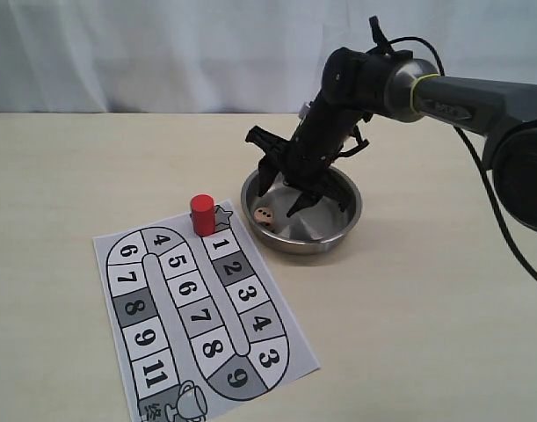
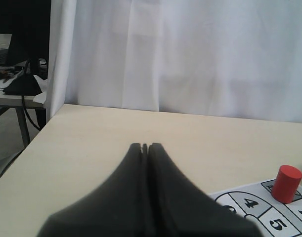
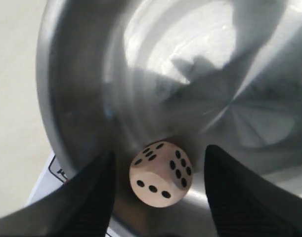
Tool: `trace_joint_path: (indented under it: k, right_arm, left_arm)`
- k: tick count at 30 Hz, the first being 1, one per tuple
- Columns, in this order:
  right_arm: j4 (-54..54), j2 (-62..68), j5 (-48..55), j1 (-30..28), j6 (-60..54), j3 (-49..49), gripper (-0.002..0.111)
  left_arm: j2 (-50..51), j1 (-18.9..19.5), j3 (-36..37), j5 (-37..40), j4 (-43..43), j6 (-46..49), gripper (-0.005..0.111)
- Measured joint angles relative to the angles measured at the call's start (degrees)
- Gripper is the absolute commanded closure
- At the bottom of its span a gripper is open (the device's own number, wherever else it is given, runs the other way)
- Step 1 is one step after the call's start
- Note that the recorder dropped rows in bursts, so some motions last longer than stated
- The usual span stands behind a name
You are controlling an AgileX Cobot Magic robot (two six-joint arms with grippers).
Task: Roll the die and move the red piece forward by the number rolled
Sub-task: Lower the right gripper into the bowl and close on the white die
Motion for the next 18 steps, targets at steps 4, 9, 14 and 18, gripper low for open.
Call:
trace_joint_path:
  k: [4,9,14,18]
  right_arm:
    - [-1.5,0.0,0.5,0.5,1.8,0.0,0.057]
    - [-1.9,0.0,0.3,1.6,3.2,0.0,0.057]
    - [-2.4,0.6,-0.8,2.5,3.8,0.0,0.057]
    - [-3.2,0.6,-1.4,2.8,4.1,0.3,0.057]
  left_arm:
    - [0.0,0.0,0.0,0.0,0.0,0.0,0.107]
    - [0.0,0.0,0.0,0.0,0.0,0.0,0.107]
    - [0.0,0.0,0.0,0.0,0.0,0.0,0.107]
    - [0.0,0.0,0.0,0.0,0.0,0.0,0.107]
